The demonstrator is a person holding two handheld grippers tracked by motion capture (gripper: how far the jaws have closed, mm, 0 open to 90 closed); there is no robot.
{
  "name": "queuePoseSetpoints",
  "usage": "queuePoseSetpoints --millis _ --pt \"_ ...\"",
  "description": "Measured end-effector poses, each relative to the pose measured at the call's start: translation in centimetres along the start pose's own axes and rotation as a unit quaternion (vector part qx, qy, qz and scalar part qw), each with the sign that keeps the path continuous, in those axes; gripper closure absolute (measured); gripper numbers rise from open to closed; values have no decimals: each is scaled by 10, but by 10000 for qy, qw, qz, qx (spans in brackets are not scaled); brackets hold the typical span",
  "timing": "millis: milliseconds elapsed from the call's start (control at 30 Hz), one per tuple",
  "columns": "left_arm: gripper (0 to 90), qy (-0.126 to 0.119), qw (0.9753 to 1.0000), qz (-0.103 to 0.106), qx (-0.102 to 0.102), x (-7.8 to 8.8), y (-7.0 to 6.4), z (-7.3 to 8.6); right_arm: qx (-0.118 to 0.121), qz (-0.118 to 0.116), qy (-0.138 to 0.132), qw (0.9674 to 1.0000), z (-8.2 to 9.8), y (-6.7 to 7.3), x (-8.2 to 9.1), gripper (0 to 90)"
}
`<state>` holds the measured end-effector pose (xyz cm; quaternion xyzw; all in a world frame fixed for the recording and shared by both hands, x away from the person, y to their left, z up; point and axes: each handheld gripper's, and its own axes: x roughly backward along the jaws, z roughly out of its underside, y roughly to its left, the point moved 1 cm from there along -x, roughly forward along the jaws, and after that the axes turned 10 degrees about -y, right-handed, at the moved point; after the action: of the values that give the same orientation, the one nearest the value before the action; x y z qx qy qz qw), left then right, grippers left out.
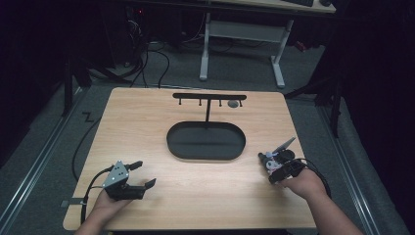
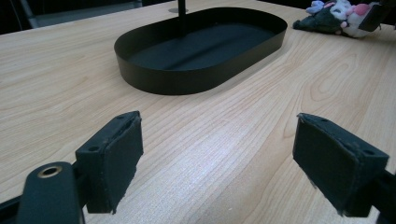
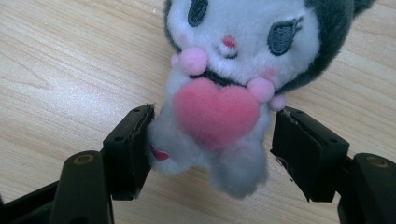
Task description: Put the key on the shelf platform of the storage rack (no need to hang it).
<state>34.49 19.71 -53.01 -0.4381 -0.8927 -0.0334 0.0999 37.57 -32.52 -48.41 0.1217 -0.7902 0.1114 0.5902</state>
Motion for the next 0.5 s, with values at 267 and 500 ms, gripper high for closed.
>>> queuePoseSetpoints --millis 267,500 --pt "168 2 10000 -15 -10 0 0 0 6 -27 -28 10000 1 1 -1 336" --pt "167 19 10000 -5 -20 0 0 0 -26 -121 47 9999 0 -2 -3 364"
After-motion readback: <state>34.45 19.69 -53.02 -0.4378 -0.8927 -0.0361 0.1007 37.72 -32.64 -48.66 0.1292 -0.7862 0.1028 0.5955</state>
